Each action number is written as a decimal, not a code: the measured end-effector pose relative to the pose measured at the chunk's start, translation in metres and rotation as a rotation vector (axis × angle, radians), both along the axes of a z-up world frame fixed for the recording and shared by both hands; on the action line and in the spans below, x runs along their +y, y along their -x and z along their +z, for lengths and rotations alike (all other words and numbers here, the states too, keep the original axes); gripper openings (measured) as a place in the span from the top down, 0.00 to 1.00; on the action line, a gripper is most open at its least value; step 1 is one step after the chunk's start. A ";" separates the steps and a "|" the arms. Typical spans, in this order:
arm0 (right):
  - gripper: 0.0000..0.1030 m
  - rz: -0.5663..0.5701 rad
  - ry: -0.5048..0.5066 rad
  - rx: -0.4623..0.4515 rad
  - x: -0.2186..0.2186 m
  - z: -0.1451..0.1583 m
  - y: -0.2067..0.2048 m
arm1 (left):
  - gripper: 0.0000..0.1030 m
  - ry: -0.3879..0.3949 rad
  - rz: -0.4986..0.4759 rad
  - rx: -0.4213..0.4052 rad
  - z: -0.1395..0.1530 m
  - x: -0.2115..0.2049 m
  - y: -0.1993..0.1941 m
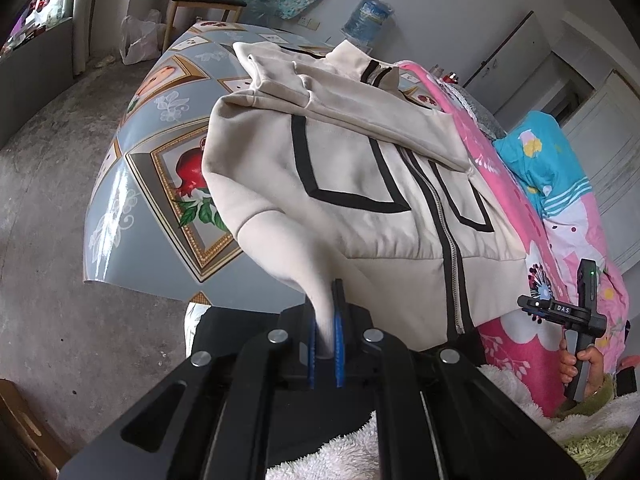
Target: Fold large clothes
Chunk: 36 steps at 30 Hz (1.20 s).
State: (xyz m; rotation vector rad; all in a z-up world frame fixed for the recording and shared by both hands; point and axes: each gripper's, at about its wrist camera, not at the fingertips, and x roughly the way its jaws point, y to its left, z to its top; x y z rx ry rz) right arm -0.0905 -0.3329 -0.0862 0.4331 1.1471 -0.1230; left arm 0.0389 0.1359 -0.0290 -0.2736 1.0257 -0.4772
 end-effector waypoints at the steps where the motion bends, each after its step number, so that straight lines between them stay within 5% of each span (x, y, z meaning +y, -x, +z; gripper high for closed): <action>1: 0.48 -0.002 -0.009 -0.003 -0.001 0.000 0.001 | 0.94 0.000 0.000 0.001 0.000 0.000 0.000; 9: 0.65 0.018 0.004 -0.014 0.004 0.005 0.003 | 0.93 0.001 0.000 0.017 -0.002 0.001 0.000; 15: 0.93 0.031 0.080 -0.017 0.018 0.014 0.003 | 0.93 -0.006 -0.009 0.009 0.000 -0.001 0.000; 27: 0.96 0.014 0.049 -0.123 0.022 0.048 -0.003 | 0.94 0.116 0.001 -0.026 0.025 -0.002 -0.012; 36: 0.96 0.005 0.029 -0.258 0.016 0.085 -0.055 | 0.95 0.220 0.065 -0.056 0.048 0.003 -0.066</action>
